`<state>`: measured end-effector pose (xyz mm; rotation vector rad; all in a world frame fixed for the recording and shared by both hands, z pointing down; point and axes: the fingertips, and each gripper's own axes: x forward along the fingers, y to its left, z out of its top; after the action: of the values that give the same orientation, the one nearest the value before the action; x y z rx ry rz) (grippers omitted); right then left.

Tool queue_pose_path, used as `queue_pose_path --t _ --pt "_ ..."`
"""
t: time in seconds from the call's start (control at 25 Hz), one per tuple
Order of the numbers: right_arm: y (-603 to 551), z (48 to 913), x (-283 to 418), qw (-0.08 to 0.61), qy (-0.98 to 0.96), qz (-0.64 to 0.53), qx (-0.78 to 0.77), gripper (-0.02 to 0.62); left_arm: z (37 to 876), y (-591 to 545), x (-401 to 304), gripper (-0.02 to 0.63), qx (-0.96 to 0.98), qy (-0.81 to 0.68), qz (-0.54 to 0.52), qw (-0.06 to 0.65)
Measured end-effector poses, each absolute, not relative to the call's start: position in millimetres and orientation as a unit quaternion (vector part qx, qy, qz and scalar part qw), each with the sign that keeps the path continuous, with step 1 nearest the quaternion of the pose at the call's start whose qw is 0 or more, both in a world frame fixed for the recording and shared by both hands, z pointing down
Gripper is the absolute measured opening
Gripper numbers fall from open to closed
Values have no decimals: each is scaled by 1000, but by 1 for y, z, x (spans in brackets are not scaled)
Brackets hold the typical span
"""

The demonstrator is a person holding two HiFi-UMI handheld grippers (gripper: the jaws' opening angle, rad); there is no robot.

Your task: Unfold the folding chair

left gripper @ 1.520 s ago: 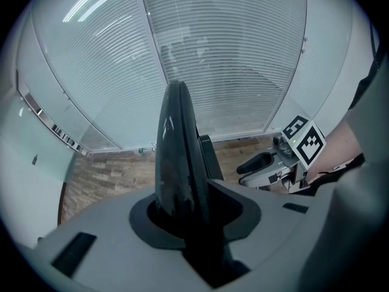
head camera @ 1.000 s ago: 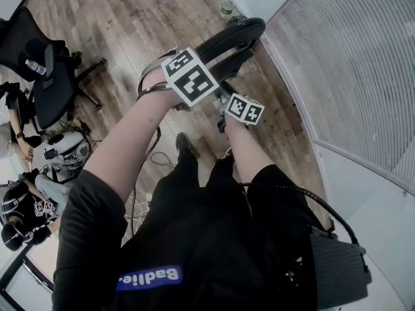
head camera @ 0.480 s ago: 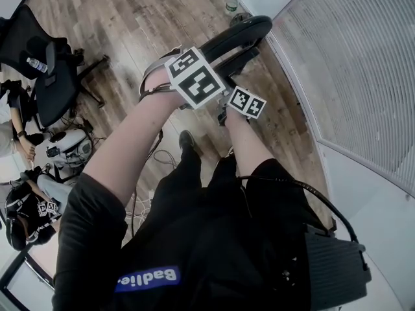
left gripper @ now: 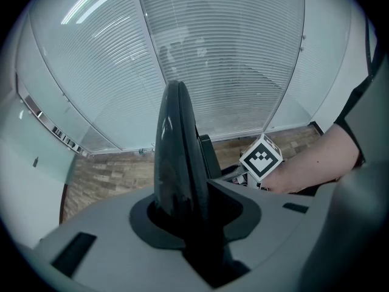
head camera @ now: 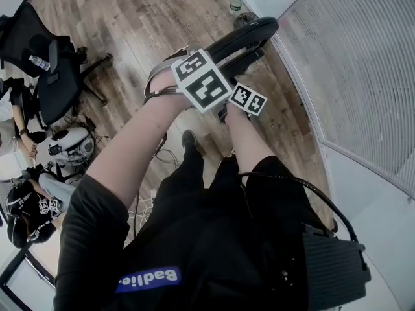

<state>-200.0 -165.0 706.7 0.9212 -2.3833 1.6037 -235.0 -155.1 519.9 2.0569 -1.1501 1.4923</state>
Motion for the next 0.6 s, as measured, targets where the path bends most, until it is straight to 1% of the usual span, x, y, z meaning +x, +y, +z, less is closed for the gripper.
queue_pose_path --t 0.12,0.2,0.44,0.6 --pt "-166 706 -201 62 -790 528 305 179 520 -156 -235 91 725 -406 528 175" --pt "-166 704 -202 61 -792 525 305 160 520 -156 -236 92 725 -406 528 175" --pt "-163 702 -200 45 -796 527 295 140 519 -153 -233 91 724 -407 529 173" --pt "-163 702 -195 41 -794 532 291 137 519 -153 -229 91 724 -406 530 172"
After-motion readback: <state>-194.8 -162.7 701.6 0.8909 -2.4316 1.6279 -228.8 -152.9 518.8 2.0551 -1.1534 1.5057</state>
